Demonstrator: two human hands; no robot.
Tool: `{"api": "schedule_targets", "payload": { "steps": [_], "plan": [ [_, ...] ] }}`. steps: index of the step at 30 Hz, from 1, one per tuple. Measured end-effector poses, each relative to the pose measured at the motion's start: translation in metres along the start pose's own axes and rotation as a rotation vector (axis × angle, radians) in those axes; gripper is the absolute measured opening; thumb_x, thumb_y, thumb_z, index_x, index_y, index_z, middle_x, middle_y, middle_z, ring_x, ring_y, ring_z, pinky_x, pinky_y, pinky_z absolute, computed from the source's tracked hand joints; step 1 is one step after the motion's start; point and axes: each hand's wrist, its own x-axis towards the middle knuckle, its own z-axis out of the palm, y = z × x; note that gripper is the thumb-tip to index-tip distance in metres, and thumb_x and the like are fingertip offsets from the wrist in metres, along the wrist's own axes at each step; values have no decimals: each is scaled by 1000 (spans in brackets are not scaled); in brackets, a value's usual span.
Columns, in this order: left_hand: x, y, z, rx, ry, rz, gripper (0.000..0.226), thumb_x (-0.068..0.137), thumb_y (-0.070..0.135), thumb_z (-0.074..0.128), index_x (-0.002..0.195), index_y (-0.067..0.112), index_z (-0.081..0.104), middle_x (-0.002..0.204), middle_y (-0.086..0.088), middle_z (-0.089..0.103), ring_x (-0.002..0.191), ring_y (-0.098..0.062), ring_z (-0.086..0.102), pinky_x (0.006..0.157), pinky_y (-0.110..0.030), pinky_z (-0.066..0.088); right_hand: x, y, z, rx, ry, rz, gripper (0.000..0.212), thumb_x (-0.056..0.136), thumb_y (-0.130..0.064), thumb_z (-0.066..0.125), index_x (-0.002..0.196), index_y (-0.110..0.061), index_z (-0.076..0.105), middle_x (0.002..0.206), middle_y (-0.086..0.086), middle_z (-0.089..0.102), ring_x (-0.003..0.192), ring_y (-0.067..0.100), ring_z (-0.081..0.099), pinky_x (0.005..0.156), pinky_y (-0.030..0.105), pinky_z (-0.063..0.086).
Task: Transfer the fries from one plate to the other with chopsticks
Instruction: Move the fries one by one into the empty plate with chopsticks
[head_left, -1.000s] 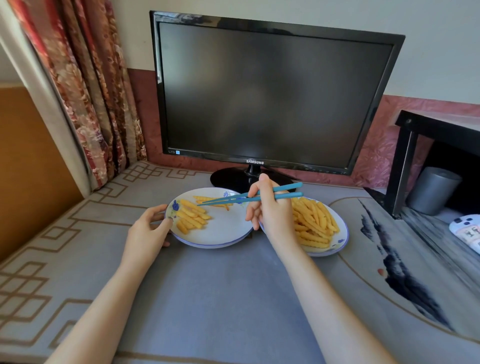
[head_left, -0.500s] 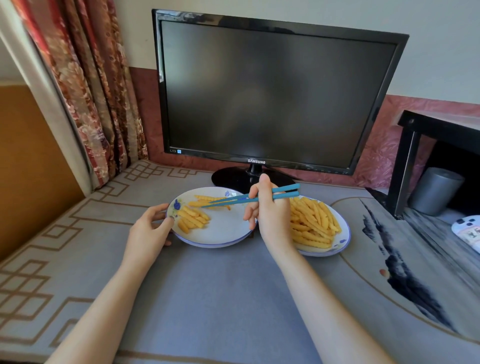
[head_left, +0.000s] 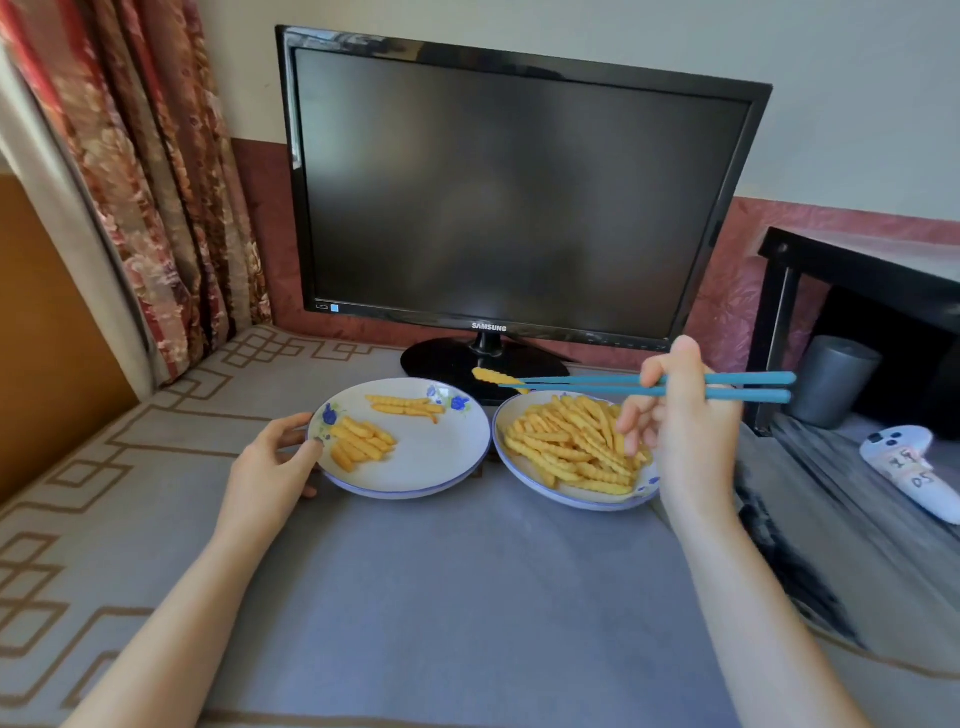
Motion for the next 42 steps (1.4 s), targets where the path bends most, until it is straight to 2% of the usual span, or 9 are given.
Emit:
{"api": "schedule_targets", "payload": {
  "steps": [5, 11, 17, 23, 29, 34, 38, 42],
  "plan": [
    [-2, 2, 1, -12, -1, 4, 32, 91, 9, 52, 123, 13, 59, 110, -5, 64, 65, -19, 59, 41, -6, 43, -3, -6, -43, -38, 113, -12, 41, 102, -27, 36, 67, -9, 46, 35, 7, 48, 26, 16, 36, 32, 14, 26],
    [-2, 2, 1, -12, 4, 2, 31, 91, 10, 52, 122, 13, 59, 110, -6, 64, 60, -21, 59, 41, -6, 42, -7, -9, -72, -85, 188, -6, 41, 102, -30, 36, 67, -10, 46, 36, 9, 49, 26, 16, 36, 32, 16, 26],
    [0, 0, 2, -11, 3, 2, 32, 92, 10, 53, 123, 13, 59, 111, -7, 64, 62, -20, 59, 41, -6, 43, -16, -10, -83, -124, 168, -1, 41, 102, -29, 34, 68, -10, 45, 36, 6, 48, 25, 16, 34, 31, 16, 23],
    [1, -1, 1, 4, -1, 1, 32, 92, 12, 53, 123, 15, 59, 110, -5, 65, 57, -25, 60, 42, -7, 43, -20, -4, -89, -191, 105, -10, 40, 101, -30, 35, 69, -10, 47, 40, 13, 51, 27, 17, 33, 33, 19, 24],
    [0, -1, 2, -13, 0, 9, 32, 91, 9, 53, 122, 14, 58, 108, -4, 64, 59, -22, 60, 42, -7, 44, -21, -12, -84, -155, 101, -48, 40, 102, -30, 34, 71, -9, 48, 41, 13, 50, 28, 16, 32, 33, 21, 23],
    [0, -2, 2, -28, -3, 9, 33, 91, 9, 53, 124, 13, 58, 109, -3, 64, 61, -21, 60, 43, -10, 47, -23, -14, -58, -98, 34, -49, 40, 102, -27, 34, 68, -10, 48, 38, 10, 49, 28, 17, 32, 35, 23, 22],
    [1, -3, 1, -18, -3, 5, 32, 91, 12, 53, 123, 15, 58, 110, -3, 64, 59, -22, 61, 43, -9, 46, -26, -7, -16, -37, -107, 28, 41, 102, -29, 37, 68, -9, 50, 39, 12, 47, 28, 17, 33, 33, 16, 24],
    [2, -3, 1, -18, -5, 1, 32, 91, 13, 53, 123, 16, 58, 110, -2, 65, 58, -22, 60, 43, -9, 46, -30, 5, 31, 2, -275, 72, 40, 102, -26, 39, 68, -7, 49, 40, 13, 46, 26, 15, 35, 32, 17, 26]
  ]
}}
